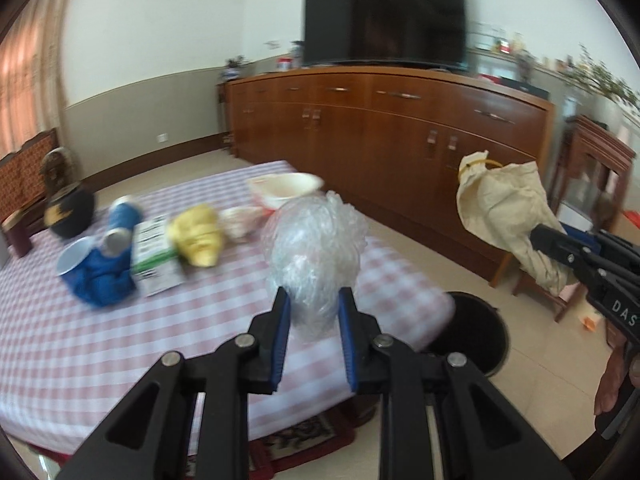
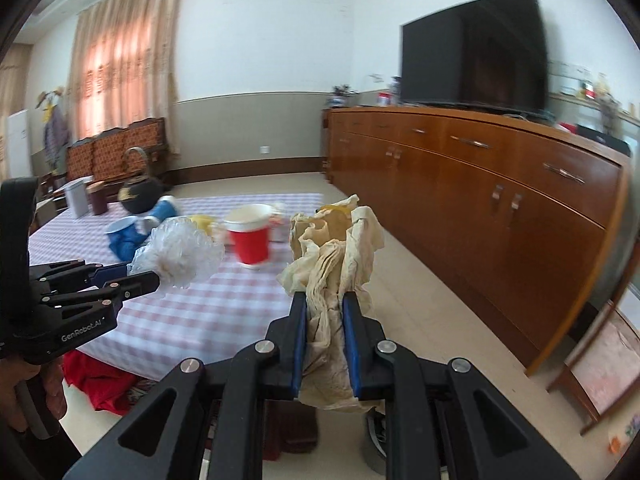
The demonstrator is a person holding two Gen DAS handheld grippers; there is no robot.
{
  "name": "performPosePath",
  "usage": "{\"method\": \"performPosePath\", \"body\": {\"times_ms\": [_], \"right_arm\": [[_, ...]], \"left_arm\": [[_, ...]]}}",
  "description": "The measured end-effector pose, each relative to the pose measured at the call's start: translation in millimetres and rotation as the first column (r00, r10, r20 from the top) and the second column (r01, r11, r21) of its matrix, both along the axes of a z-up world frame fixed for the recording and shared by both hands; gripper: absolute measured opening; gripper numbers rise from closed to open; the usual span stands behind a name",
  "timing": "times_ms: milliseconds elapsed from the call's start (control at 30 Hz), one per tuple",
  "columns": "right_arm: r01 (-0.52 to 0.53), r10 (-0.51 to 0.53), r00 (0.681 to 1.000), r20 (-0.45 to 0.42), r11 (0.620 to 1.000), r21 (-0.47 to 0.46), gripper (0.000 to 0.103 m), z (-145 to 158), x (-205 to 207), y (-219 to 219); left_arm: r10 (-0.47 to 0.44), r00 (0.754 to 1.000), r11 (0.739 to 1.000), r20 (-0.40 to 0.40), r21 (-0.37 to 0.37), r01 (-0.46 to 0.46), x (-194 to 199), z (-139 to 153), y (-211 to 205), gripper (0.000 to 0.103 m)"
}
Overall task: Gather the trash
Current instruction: 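Carry the clear bag and beige cloth over the bucket and release both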
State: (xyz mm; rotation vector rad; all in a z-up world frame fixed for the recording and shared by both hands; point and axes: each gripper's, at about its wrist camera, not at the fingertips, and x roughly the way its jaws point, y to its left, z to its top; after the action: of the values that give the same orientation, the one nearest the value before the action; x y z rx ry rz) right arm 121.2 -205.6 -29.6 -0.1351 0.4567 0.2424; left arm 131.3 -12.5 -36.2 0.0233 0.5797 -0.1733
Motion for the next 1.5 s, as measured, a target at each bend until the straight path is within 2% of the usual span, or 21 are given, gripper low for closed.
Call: {"method": "performPosePath", "body": {"times_ms": [300, 533, 867, 1000, 1167, 1233, 1267, 1300, 1333, 1367, 1433, 1500], "right_arm": [[0.134, -0.134, 0.99, -0.037, 0.991, -0.003, 0.019, -12, -16, -83], [0.184, -0.185, 0.975, -0.122, 0.983, -0.019, 0.019, -46, -7, -136], [0.167, -0.17, 0.948, -0.27, 0.985, -0.033, 0.019, -117, 32, -180], [0.144, -0.147, 0.934, -0.326, 0.989, -0.032, 0.019, -146, 51, -188], [0.088, -0.105, 0.906, -0.41, 0.994, -0.06, 0.019, -188, 77, -193], [0.067, -0.092, 0.899, -0.428, 0.995, -0.073, 0.02, -199, 85, -195], [0.048, -0.086, 0.896, -0.436, 0.994, -0.097, 0.027, -205, 89, -196], [0.042, -0.091, 0.892, -0.442, 0.992, -0.119, 0.059, -210, 92, -198], [0.05, -0.105, 0.887, -0.449, 0.99, -0.133, 0.081, -214, 94, -202], [0.06, -0.119, 0.888, -0.444, 0.988, -0.144, 0.103, -216, 93, -206], [0.085, -0.139, 0.893, -0.427, 0.986, -0.143, 0.103, -216, 92, -218], [0.119, -0.158, 0.894, -0.42, 0.986, -0.119, 0.103, -212, 89, -229]], "left_arm": [[-0.175, 0.984, 0.985, -0.033, 0.006, 0.175, 11, -10, -89, 0.023], [-0.285, 0.954, 0.958, -0.091, 0.01, 0.287, 23, -36, -151, 0.022], [-0.334, 0.912, 0.941, -0.236, -0.033, 0.336, 66, -102, -201, 0.022], [-0.361, 0.88, 0.931, -0.308, -0.061, 0.361, 80, -129, -216, 0.022], [-0.363, 0.852, 0.928, -0.377, -0.071, 0.365, 102, -161, -227, 0.022], [-0.372, 0.837, 0.927, -0.401, -0.109, 0.36, 108, -171, -226, 0.023], [-0.38, 0.823, 0.924, -0.423, -0.125, 0.362, 112, -177, -228, 0.029], [-0.377, 0.813, 0.925, -0.443, -0.135, 0.355, 115, -182, -229, 0.037], [-0.374, 0.809, 0.926, -0.453, -0.143, 0.348, 116, -185, -228, 0.06], [-0.362, 0.818, 0.931, -0.446, -0.138, 0.337, 116, -185, -226, 0.078], [-0.33, 0.844, 0.943, -0.423, -0.109, 0.314, 113, -183, -222, 0.08], [-0.301, 0.856, 0.952, -0.42, -0.075, 0.298, 107, -181, -218, 0.082]]}}
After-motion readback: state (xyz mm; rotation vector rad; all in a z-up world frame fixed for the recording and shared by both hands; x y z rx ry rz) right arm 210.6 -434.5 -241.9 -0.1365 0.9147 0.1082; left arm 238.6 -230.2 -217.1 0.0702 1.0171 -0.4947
